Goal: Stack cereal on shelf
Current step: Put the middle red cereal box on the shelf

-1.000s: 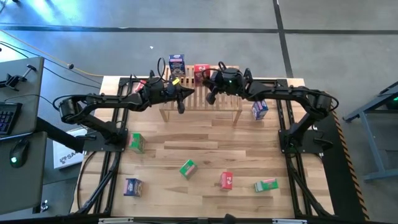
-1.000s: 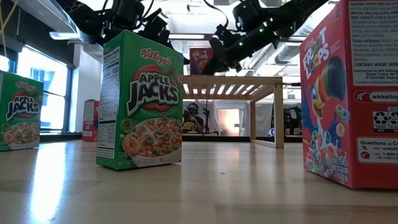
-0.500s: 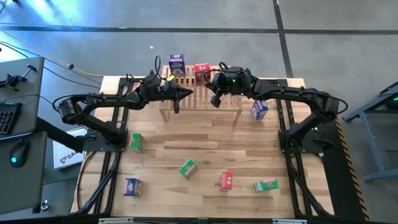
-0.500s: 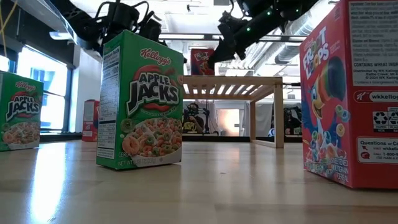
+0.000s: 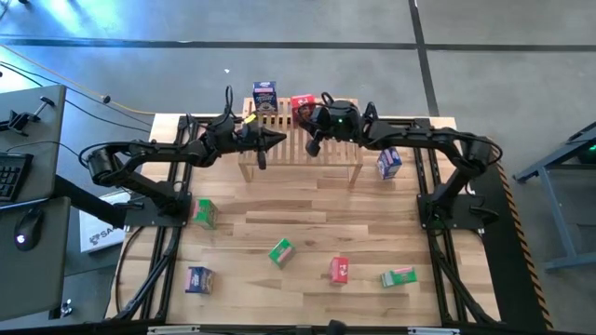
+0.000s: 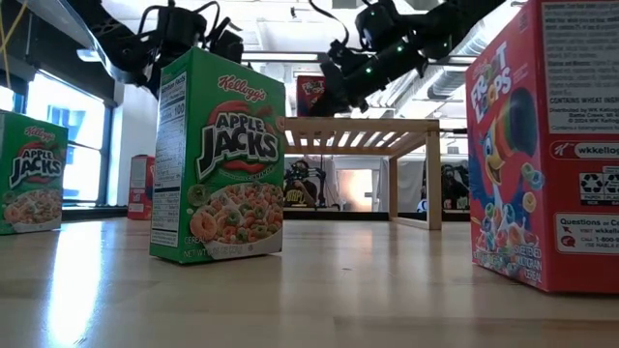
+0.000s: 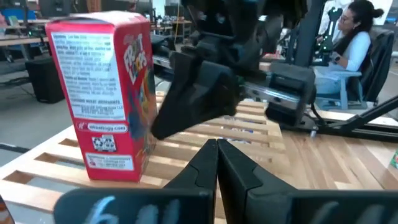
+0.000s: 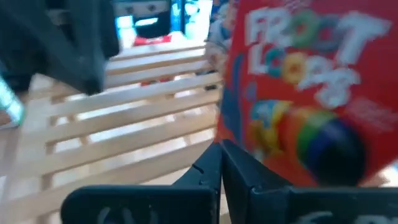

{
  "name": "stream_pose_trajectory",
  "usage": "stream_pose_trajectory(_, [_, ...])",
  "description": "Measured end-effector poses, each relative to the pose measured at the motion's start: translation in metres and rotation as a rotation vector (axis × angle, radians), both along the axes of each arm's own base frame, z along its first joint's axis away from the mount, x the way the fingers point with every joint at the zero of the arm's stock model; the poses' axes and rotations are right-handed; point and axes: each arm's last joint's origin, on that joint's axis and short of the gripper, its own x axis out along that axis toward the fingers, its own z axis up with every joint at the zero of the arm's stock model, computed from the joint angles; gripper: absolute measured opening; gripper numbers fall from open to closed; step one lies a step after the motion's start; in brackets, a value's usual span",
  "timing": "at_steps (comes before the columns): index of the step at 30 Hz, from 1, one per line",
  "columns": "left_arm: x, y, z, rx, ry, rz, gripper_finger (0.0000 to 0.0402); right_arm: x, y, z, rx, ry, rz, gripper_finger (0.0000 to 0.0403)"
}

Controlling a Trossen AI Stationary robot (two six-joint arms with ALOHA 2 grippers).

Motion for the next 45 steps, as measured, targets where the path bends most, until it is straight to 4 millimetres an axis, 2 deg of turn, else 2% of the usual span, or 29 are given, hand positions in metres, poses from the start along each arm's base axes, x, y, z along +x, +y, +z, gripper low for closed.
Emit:
stream_pose_trajectory(11, [0.0, 0.0, 0.0, 0.01, 0.001, 0.004, 0.0, -0.001, -0.017, -0.002, 0.01, -0.067, -0.066, 0.0])
stream_pose_trajectory(17, [0.0, 0.0, 0.0, 0.009, 0.008, 0.009, 0.0, 0.002, -0.018, -0.005, 0.01, -0.071, -0.058, 0.0])
stream_pose_trajectory(19, [0.0, 0.0, -0.001, 0.007, 0.012, 0.009, 0.0, -0.002, -0.014, 0.0, 0.025, -0.058, -0.029, 0.0])
stream_pose_trajectory(23, [0.0, 0.0, -0.002, 0.003, 0.025, 0.009, 0.0, -0.013, -0.002, 0.023, 0.027, 0.02, -0.001, 0.0])
stream_pose_trajectory(29, [0.0, 0.0, -0.003, 0.007, 0.038, 0.008, 0.0, -0.024, 0.002, 0.038, 0.006, 0.149, -0.153, 0.0])
stream_pose_trajectory(33, [0.001, 0.0, -0.004, 0.013, 0.045, 0.059, 0.0, -0.023, -0.003, 0.032, -0.017, 0.184, -0.234, 0.0])
stream_pose_trajectory(39, [0.005, -0.006, -0.004, 0.078, 0.087, 0.154, 0.0, -0.014, -0.007, 0.022, -0.02, 0.175, -0.242, 0.0])
stream_pose_trajectory(45, [0.014, -0.008, 0.006, 0.134, 0.126, 0.185, 0.0, -0.004, -0.012, 0.016, -0.043, 0.125, -0.242, 0.0])
